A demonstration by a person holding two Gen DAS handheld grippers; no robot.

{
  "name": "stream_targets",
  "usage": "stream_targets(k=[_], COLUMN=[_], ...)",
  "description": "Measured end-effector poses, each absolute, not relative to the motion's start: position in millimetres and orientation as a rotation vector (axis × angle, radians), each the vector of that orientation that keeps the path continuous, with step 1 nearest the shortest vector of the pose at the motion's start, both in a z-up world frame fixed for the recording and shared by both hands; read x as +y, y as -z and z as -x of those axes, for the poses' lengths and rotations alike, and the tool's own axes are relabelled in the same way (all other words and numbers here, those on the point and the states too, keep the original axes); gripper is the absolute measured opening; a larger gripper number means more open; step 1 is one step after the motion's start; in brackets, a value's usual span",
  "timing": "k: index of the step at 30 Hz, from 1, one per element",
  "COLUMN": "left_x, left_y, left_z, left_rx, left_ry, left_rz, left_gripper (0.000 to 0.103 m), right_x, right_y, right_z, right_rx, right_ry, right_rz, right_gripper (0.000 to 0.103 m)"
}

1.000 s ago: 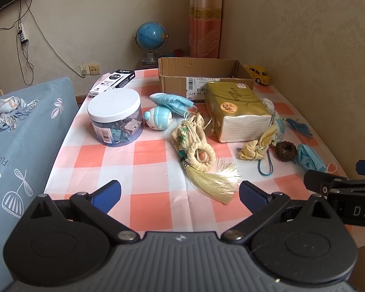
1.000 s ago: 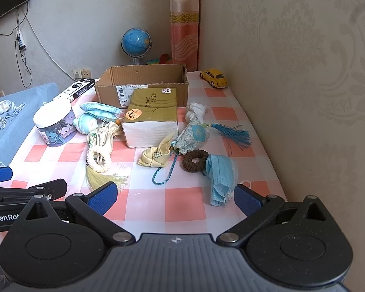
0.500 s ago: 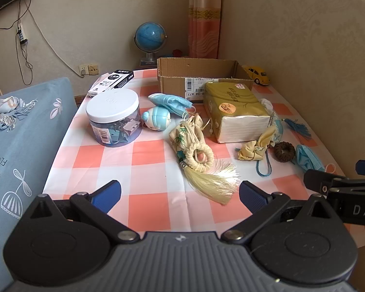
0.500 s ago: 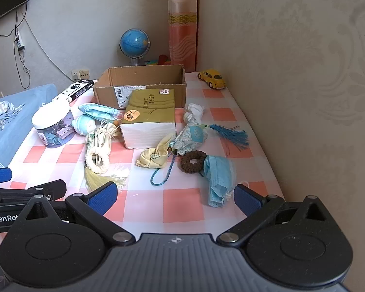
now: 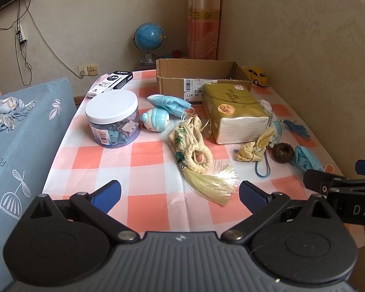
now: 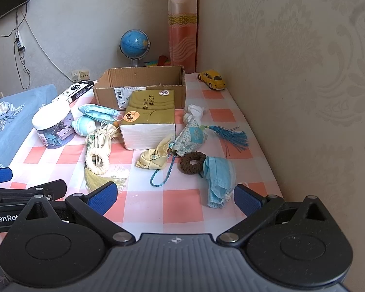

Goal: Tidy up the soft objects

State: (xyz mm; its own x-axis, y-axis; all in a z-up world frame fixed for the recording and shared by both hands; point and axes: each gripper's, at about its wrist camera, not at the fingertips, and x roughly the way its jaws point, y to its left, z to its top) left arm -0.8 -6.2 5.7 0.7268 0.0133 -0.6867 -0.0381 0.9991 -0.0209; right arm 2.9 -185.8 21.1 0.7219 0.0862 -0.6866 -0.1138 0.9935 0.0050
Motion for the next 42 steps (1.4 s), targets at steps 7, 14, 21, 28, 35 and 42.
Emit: stream_targets(k=[7,14,21,28,35,42], left_x=[-6.5,-6.6,-5.1,-6.1,-5.3,3.2], left_y=[-5.4,-4.5,-0.7,2.9,8.6,21.9], left_z=[-0.1,-3.7,-11.2,-20.1,-29.5,-38.4], left_rx=[0.757,0.757,0.761,0.760,0.754,0.758], left_ry=[-0.023,-0.005,0.034,0.065,0.120,0.197], left_rz=[0.036,0.027,0.030,0.002,-0.019,-0.001], left_gripper=[0.102,0.102,0.102,0.102,0.102,0.102], right_x=[-186.2,-187.2,-186.2,-184.3,-186.0,-190.8], right_y=[-21.2,-22.2,-22.4,-20.0,-14.3,-0.4], right_z=[-3.0,-5.8,-12.0,-18.6,-26.7,-34.4], right_rx=[0.754,0.752,0.751,0.755,0.762,0.778], right_ry=[-0.111,-0.114,-0.117,-0.118,-0.143,-0.175], right_rz=[0.043,0.058,0.083,0.113,0.127,0.187], right_gripper=[0.103,0.103,0.103,0.103,0.103,0.103])
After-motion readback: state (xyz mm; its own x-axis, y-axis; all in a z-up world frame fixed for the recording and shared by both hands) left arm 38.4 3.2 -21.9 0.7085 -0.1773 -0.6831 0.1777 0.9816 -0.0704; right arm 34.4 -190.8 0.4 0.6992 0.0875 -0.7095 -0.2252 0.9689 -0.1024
